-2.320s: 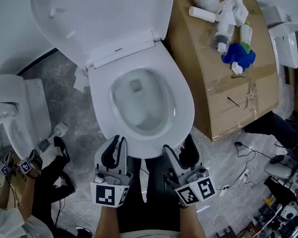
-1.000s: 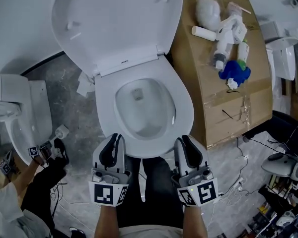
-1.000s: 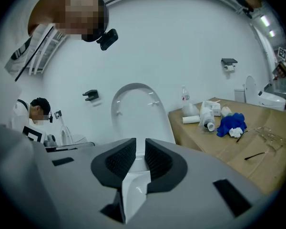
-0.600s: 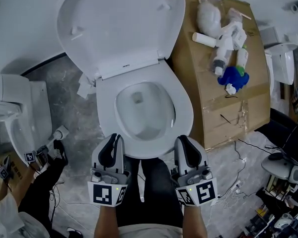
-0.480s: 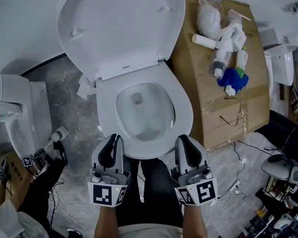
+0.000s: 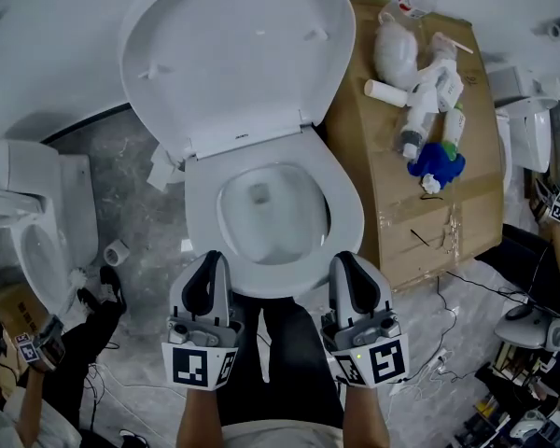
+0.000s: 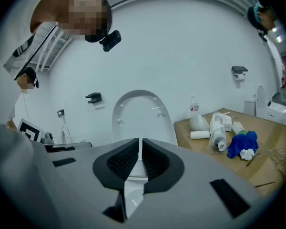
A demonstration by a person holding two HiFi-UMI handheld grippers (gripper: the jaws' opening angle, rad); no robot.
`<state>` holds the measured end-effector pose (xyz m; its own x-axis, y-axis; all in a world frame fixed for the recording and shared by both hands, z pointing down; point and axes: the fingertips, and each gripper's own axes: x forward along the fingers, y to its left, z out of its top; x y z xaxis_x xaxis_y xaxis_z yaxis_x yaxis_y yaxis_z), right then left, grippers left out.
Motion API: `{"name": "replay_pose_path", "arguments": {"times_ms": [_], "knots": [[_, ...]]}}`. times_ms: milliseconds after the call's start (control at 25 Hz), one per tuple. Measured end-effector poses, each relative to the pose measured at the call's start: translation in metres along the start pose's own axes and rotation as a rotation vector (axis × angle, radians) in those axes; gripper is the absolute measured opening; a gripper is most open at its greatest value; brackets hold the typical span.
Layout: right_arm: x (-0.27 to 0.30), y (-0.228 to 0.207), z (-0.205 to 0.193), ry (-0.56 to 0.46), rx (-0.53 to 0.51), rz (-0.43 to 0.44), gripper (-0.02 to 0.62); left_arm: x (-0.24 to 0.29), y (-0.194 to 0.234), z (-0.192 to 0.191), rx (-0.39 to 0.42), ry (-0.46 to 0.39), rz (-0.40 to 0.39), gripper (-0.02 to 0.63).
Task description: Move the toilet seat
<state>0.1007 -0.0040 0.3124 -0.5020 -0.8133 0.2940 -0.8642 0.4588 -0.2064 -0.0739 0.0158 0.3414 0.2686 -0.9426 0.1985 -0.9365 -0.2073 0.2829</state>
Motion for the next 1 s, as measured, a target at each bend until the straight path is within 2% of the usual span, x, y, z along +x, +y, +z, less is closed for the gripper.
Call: {"name": "replay_pose_path", "arguments": {"times_ms": [1000], "knots": [[0.037, 0.005, 0.043, -0.062, -0.044, 0.046, 0.028, 0.024, 0.020, 0.038, 0.009, -0.049, 0.046, 0.011]]}}
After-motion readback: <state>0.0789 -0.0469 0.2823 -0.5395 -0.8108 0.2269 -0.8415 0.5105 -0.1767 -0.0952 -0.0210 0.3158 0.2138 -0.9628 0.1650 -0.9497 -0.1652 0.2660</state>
